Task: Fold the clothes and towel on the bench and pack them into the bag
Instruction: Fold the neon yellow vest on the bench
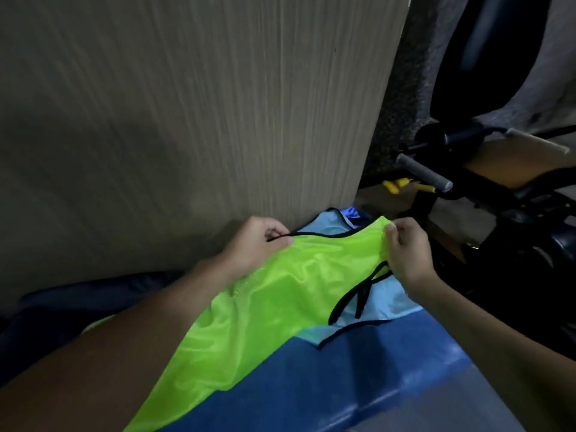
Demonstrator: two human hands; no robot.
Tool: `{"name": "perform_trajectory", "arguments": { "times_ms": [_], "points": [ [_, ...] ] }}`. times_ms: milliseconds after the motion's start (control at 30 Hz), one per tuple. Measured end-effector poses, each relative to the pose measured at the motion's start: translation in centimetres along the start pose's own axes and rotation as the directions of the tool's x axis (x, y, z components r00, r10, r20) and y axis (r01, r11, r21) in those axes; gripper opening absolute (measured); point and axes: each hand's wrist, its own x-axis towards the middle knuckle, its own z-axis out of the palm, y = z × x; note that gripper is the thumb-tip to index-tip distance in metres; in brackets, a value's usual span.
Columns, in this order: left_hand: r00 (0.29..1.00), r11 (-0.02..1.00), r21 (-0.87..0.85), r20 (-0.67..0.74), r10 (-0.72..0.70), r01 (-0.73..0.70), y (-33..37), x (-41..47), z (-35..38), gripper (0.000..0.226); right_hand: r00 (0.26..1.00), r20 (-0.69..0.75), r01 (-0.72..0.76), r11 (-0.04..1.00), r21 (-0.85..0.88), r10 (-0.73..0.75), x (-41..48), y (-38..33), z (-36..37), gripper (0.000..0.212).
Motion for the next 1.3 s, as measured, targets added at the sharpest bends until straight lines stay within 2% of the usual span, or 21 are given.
{"name": "perform_trajectory", "arguments": {
  "times_ms": [67, 133, 200, 267, 300, 367, 433, 500, 633, 700, 800, 900, 967, 1033, 1100, 1133, 1200, 1300],
  "points": [
    [1.0, 1.0, 0.004, 0.005, -0.005, 0.004, -1.7, 1.0, 1.7, 0.014, 1.0, 0.017, -0.015, 0.998, -0.057, 0.016, 0.8, 1.5, 0.6, 0.016],
    [1.0, 0.999, 0.046, -0.012, 0.021, -0.021, -3.1, 1.6, 2.7, 0.011, 1.0, 0.028, 0.011, 0.982, -0.187, -0.006, 1.1, 2.5, 1.1, 0.028],
    [0.997, 0.986, 0.146, 0.008, 0.08, -0.08, -4.1, 1.5, 3.3, 0.013, 0.995, 0.095, 0.063, 0.909, -0.411, -0.026, 1.1, 3.5, 1.7, 0.05],
    [0.993, 0.969, 0.222, 0.066, 0.097, -0.11, -4.6, 1.2, 3.5, 0.019, 0.972, 0.232, 0.125, 0.785, -0.607, 0.025, 0.7, 4.3, 2.2, 0.065],
    [0.991, 0.961, 0.248, 0.077, 0.108, -0.124, -4.6, 0.8, 3.4, 0.02, 0.962, 0.269, 0.144, 0.738, -0.66, 0.053, 0.3, 4.6, 2.4, 0.066],
    [0.988, 0.941, 0.301, 0.056, 0.142, -0.152, -4.5, -0.1, 2.9, 0.023, 0.964, 0.264, 0.16, 0.706, -0.69, 0.039, -0.4, 4.9, 2.4, 0.064],
    [0.985, 0.928, 0.333, 0.014, 0.173, -0.168, -4.2, -1.4, 1.9, 0.025, 0.973, 0.23, 0.183, 0.717, -0.672, -0.034, -1.3, 3.9, 2.3, 0.058],
    [0.985, 0.945, 0.29, -0.038, 0.17, -0.152, -3.6, -3.6, 0.3, 0.019, 0.967, 0.235, 0.228, 0.737, -0.636, -0.096, -2.6, 2.2, 2.5, 0.051],
    [0.977, 0.963, 0.254, -0.167, 0.134, -0.088, -3.6, -10.5, -3.4, 0.011, 0.909, 0.352, 0.384, 0.782, -0.491, -0.225, -7.2, -2.1, 4.4, 0.041],
    [0.972, 0.971, 0.239, -0.221, 0.081, -0.027, -4.6, -14.7, -5.5, 0.013, 0.848, 0.443, 0.483, 0.769, -0.418, -0.291, -10.3, -4.6, 6.1, 0.038],
    [0.949, 0.974, 0.214, -0.316, -0.009, 0.08, -6.5, -21.0, -8.4, 0.018, 0.717, 0.593, 0.621, 0.724, -0.302, -0.367, -15.5, -7.8, 9.1, 0.035],
    [0.898, 0.971, 0.172, -0.434, -0.076, 0.165, -8.3, -26.6, -10.8, 0.019, 0.563, 0.71, 0.712, 0.684, -0.158, -0.423, -20.7, -9.6, 11.9, 0.053],
    [0.846, 0.968, 0.116, -0.516, -0.132, 0.222, -9.8, -29.6, -11.6, 0.024, 0.476, 0.78, 0.732, 0.675, -0.095, -0.407, -23.4, -9.7, 13.9, 0.065],
    [0.782, 0.947, 0.021, -0.569, -0.253, 0.321, -11.5, -31.5, -11.6, 0.03, 0.397, 0.847, 0.745, 0.664, -0.072, -0.353, -25.3, -9.2, 15.7, 0.073],
    [0.72, 0.894, -0.1, -0.557, -0.414, 0.437, -12.8, -32.6, -11.1, 0.025, 0.353, 0.883, 0.774, 0.627, -0.089, -0.31, -26.7, -8.1, 17.3, 0.074],
    [0.699, 0.87, -0.172, -0.534, -0.477, 0.462, -13.5, -32.8, -10.7, 0.03, 0.341, 0.896, 0.79, 0.603, -0.109, -0.284, -27.2, -7.4, 17.8, 0.073],
    [0.691, 0.846, -0.34, -0.491, -0.531, 0.41, -14.1, -33.0, -9.9, 0.039, 0.316, 0.911, 0.828, 0.546, -0.128, -0.265, -27.7, -6.4, 18.3, 0.072],
    [0.723, 0.828, -0.457, -0.445, -0.528, 0.324, -13.0, -32.7, -8.9, 0.036, 0.294, 0.918, 0.881, 0.448, -0.151, -0.268, -27.3, -6.2, 17.4, 0.075]
  ]
}}
